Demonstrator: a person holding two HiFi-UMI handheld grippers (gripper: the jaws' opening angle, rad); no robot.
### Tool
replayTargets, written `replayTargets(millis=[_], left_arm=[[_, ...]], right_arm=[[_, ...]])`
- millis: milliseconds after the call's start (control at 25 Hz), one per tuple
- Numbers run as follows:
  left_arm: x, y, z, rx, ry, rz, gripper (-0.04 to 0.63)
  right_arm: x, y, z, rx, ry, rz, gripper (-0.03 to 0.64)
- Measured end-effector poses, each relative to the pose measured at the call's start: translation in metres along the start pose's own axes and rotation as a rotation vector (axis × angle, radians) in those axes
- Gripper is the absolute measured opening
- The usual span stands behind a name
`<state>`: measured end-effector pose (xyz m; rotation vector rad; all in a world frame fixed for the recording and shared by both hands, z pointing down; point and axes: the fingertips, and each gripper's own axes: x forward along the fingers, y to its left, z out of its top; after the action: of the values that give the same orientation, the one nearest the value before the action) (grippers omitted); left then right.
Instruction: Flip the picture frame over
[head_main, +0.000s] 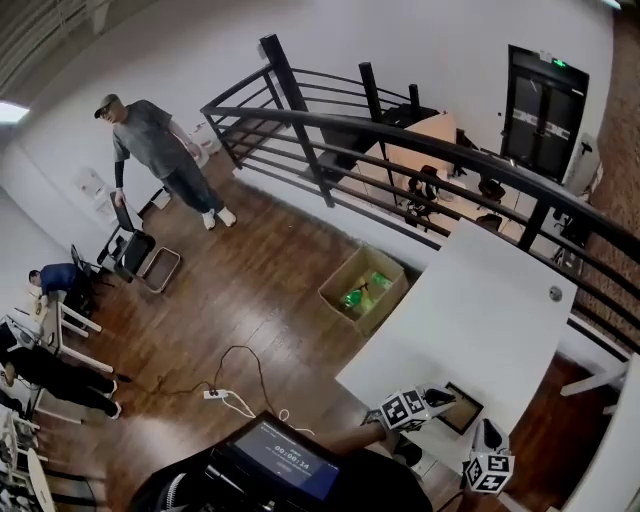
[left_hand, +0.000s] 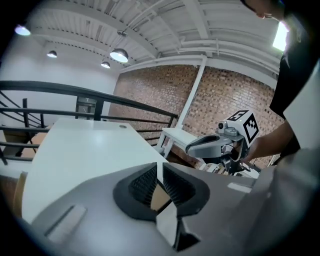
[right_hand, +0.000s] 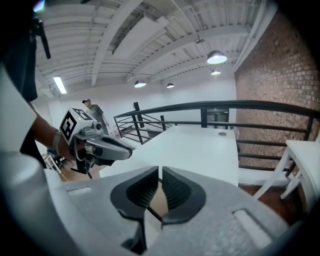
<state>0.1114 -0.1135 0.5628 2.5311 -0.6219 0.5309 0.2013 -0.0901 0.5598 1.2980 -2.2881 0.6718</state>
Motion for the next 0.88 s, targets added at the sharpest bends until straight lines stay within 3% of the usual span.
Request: replayTargets(millis=[120,320,880], left_arm=[[-0.013,-0.018,0.017,0.010,-0.054,-0.010,0.015],[-0.032,-0.051,0.020,0.005,-0.113,-0.014,0.015],[-0.098,-0.093,0.017,0.034,-0.203,-0.058,0.015]], right_arm=[[-0.014,0.008,0.014,-0.017,-0.063,0.009,-0.006],[-0.043,0.029,0.021,-0.051,-0.138,0.021,-0.008],[-0.089,0.105,0.036,-0.109,-0.219,0.023,-0.008]])
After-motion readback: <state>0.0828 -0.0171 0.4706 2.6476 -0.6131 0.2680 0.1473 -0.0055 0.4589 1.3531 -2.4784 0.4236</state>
